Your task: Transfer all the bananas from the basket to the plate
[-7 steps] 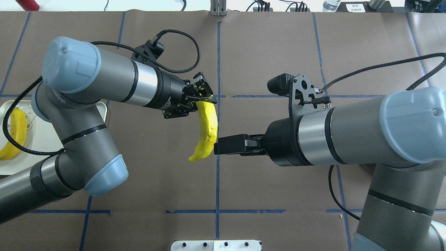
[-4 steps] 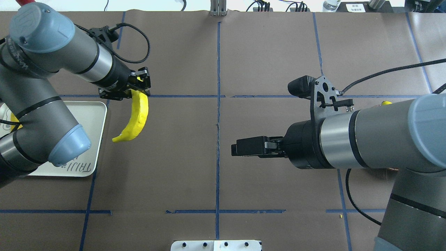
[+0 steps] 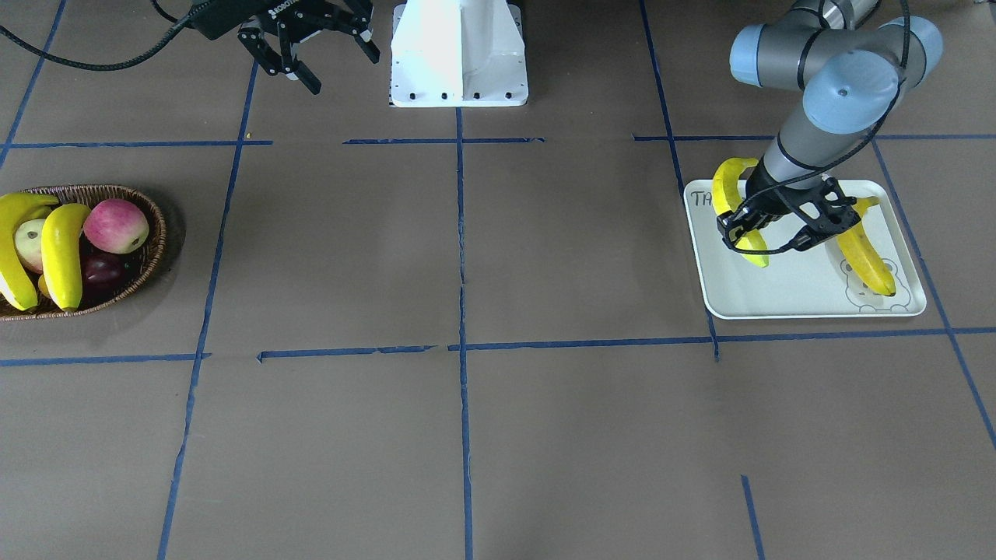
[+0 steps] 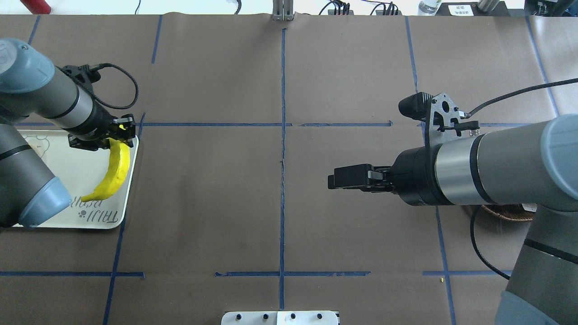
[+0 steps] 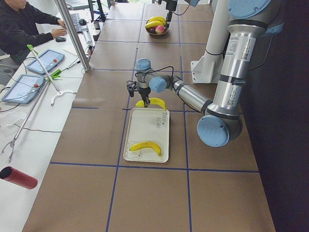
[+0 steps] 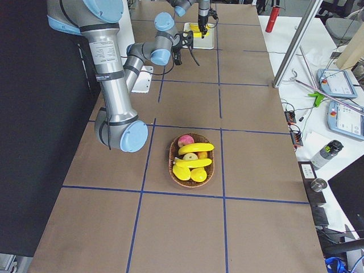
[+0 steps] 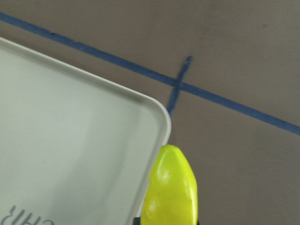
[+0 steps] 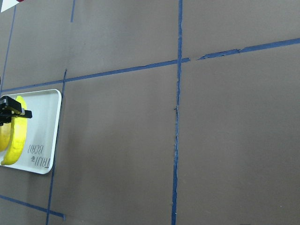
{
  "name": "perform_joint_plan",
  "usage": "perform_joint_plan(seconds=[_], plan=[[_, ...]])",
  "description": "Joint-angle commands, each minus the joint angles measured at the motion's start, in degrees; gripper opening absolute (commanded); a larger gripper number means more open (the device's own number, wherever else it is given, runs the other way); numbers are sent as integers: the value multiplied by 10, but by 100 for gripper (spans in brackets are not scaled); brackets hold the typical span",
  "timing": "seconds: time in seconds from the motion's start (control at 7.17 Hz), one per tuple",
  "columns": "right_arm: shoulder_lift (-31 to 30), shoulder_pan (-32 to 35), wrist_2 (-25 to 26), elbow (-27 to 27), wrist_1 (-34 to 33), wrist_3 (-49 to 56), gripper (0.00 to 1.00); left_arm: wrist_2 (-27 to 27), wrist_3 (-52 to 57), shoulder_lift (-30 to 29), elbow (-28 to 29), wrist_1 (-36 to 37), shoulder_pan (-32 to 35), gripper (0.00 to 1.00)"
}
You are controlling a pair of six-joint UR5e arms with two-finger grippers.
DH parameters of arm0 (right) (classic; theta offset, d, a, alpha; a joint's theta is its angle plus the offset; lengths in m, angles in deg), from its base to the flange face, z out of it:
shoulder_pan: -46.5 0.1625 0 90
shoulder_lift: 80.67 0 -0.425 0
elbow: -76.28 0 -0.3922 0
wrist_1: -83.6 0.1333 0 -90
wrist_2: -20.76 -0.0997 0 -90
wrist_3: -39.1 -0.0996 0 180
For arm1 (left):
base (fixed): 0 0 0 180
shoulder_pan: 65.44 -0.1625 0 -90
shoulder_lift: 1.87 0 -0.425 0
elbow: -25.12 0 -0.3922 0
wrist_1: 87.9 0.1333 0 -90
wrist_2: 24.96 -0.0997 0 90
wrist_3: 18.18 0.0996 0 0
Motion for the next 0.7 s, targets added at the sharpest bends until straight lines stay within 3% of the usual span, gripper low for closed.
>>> perform_joint_plan(seconds=[0.0, 0.56], plan=[[-2, 8, -2, 1, -9, 0, 100, -21, 59, 54, 29, -54, 16, 0], [-10, 18, -2, 2, -9, 0, 100, -43, 94, 54, 88, -79, 27, 0]])
